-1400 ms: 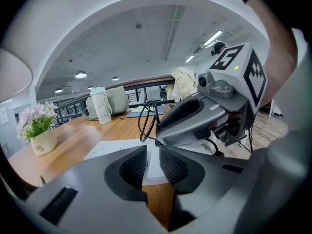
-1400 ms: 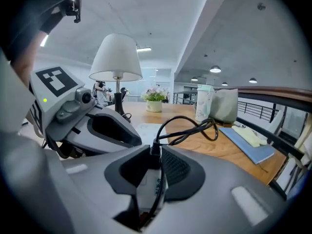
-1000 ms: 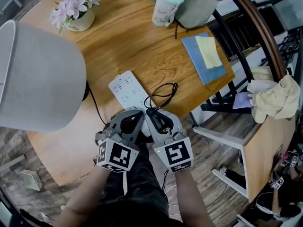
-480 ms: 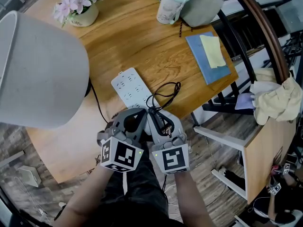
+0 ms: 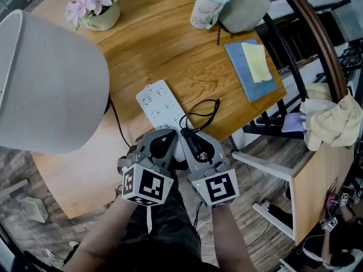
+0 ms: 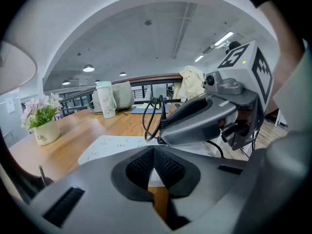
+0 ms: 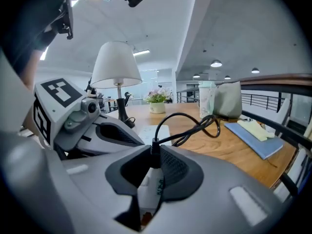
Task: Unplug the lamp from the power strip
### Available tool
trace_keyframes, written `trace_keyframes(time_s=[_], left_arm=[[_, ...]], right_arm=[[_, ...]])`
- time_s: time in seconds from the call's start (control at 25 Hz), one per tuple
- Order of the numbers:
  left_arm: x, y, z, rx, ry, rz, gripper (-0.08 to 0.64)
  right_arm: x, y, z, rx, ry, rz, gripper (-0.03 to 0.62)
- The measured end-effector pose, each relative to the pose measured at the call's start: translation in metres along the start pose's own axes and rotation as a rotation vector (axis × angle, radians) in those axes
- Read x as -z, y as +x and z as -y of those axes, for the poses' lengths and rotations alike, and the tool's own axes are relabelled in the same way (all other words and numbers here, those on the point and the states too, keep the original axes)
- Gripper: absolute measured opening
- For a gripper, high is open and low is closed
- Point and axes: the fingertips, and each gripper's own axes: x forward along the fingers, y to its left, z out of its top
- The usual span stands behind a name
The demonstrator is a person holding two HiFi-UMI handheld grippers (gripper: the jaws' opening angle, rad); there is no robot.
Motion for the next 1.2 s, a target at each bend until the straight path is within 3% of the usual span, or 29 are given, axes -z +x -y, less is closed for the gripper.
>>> trace_keyframes(time_s=[0.28,0.56,0.84,1.2], left_arm=[[-0.005,-0.005,-0.002,-0.020,-0.007,0.037,-0.005],[-0.025,-0.044,-0.011,-0.059,-0.080,0.148,-0.005],[-0.012,-0.072,-0.028,-0.078,-0.138,0.150,-0.005],[-0.001,-0.103,-0.048,-0.128,-0.206,0.176,-0.005]], right_arm=[[-0.016,-0.011,0.005,0.011,0.054,0.071,0.067],[-0.021,-0.009,-0.014,-0.030,0.067,0.033,0.067],[-0.018,0.009,-0.055,-0.092,0.049,-0.022,0.067],[-0.020,0.027,-0.082,-0.093,-0.024,-0.076,0.071]])
